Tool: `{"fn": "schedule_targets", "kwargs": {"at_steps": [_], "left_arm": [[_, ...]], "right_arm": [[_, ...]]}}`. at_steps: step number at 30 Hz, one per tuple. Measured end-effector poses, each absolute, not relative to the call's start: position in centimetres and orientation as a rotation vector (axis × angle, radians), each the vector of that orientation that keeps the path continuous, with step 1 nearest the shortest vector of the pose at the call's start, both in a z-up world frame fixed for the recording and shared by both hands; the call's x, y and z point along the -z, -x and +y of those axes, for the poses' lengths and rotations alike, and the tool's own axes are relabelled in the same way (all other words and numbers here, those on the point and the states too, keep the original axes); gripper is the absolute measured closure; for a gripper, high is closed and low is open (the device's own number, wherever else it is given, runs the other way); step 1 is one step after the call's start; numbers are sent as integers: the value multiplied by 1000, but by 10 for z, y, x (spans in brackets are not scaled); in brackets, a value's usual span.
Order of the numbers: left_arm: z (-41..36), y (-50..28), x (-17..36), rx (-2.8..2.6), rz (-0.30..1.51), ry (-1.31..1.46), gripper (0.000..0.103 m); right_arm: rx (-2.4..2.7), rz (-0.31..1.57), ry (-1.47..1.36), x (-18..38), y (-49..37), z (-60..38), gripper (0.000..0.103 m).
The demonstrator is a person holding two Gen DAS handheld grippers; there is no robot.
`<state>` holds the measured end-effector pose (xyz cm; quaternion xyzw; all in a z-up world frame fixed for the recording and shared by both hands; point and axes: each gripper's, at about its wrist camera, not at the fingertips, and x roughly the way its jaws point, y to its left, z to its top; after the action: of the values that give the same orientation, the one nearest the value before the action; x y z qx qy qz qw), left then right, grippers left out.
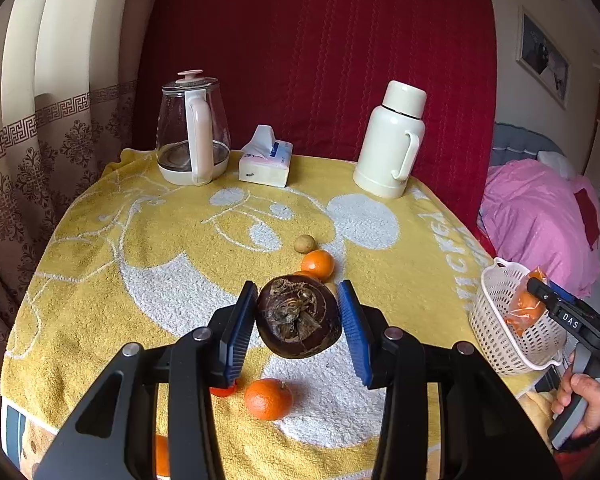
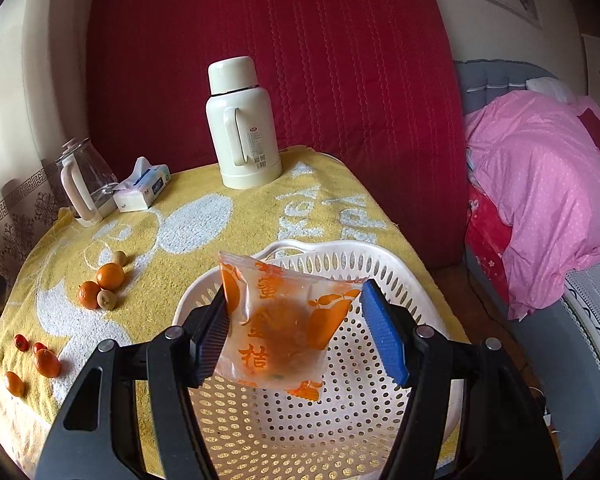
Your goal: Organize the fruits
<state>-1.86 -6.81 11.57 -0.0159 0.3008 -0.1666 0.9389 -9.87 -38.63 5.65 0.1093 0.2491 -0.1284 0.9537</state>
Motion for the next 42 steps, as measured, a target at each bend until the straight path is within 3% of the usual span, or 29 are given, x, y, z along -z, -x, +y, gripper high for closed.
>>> {"fn": "schedule_targets", "kwargs": {"at_steps": [17, 21, 34, 42], "left_arm": [[-105, 17, -109, 396, 647, -8, 61], [-113, 18, -110, 410, 644, -15, 61], [-144, 26, -124, 471, 590, -54, 61], [-121, 12, -113, 419, 632, -32, 60]], "right_arm": [[252, 572, -249, -40, 91, -399, 36], [250, 544, -274, -43, 96, -404, 22], [273, 454, -319, -63, 117, -421, 22], [269, 435, -332, -66, 121, -421, 22]]}}
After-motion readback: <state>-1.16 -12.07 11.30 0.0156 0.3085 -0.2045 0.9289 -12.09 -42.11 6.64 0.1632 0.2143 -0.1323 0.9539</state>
